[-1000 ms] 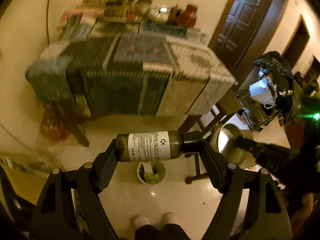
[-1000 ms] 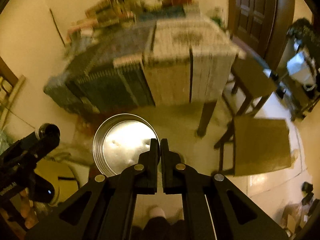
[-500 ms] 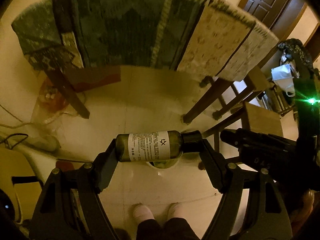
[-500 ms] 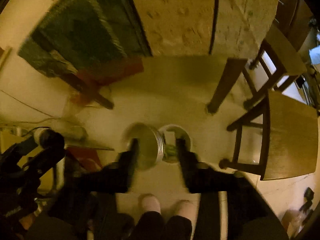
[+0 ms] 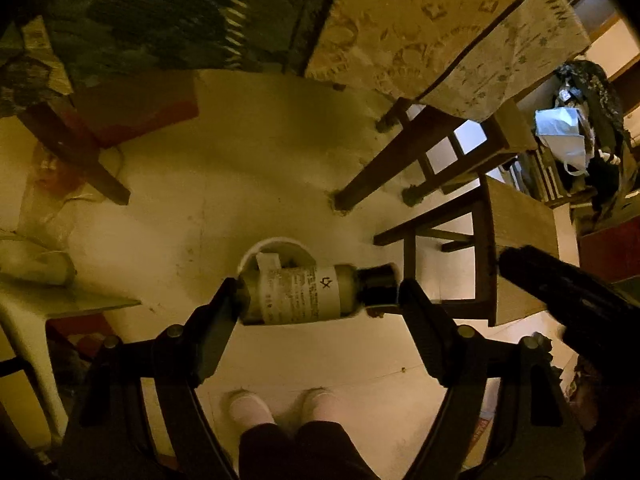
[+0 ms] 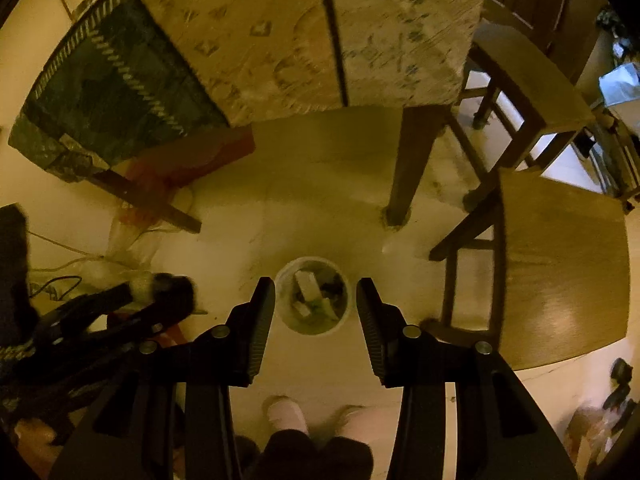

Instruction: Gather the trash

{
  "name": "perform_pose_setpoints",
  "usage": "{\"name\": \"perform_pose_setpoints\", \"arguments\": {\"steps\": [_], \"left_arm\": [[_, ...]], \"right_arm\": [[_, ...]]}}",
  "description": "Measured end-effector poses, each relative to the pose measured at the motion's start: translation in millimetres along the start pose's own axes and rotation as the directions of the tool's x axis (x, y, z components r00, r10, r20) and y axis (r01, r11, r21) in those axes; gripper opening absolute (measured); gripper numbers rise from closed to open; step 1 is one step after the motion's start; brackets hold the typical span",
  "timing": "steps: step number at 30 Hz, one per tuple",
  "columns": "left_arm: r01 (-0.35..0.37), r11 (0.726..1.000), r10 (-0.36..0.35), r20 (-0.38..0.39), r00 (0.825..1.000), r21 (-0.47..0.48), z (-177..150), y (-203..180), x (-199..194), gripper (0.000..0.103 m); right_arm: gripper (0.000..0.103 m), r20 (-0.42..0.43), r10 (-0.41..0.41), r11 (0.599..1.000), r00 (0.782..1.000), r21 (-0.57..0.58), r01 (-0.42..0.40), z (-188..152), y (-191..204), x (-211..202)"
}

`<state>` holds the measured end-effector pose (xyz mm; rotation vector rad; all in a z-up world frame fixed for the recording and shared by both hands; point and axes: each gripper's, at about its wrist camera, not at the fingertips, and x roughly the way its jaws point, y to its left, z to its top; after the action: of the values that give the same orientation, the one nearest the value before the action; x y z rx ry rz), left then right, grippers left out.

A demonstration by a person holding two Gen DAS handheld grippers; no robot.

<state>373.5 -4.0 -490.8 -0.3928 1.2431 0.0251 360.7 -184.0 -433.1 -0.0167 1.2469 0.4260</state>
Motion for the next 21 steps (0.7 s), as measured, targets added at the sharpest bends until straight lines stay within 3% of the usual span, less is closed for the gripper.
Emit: {"name": "perform_pose_setpoints", "arguments": {"steps": [4,8,15,18,21], "left_arm": [[-0.05,0.999,0.05,-0.029,0.998,0.016,11.6,-9.3,5.8,0.081],[-0.083,0.996,0.083,0.0,0.997,0.037,17.1,-22.3,-21.2,0.081],[-0.123,0.992,0.117,0.13,0.985,0.032,16.4,-49.5,-127.1,0.081],[-0.134,0.991,0.127,0.208,0.97,0.024,11.2,-64.2,-183.8,0.081],[-0.139,0.99,0.122,0.304,0.945,0.033,0.5,-81.7,-247.2,0.081]], "right_arm": [[0.039,0.008,0.018,1.0,1.0,0.01,-0.018,8.3,-6.9,-16.3],[0.039,0.021,0.037,0.999,0.999,0.002,-0.037,16.9,-8.7,-43.0],[0.039,0.097,0.079,0.995,0.992,-0.061,-0.073,27.6,1.3,-123.4],[0.039,0.159,0.093,0.992,0.983,-0.105,-0.077,27.7,8.8,-168.5],[0.039,0.231,0.104,0.987,0.967,-0.143,-0.072,24.0,17.6,-217.8]]}}
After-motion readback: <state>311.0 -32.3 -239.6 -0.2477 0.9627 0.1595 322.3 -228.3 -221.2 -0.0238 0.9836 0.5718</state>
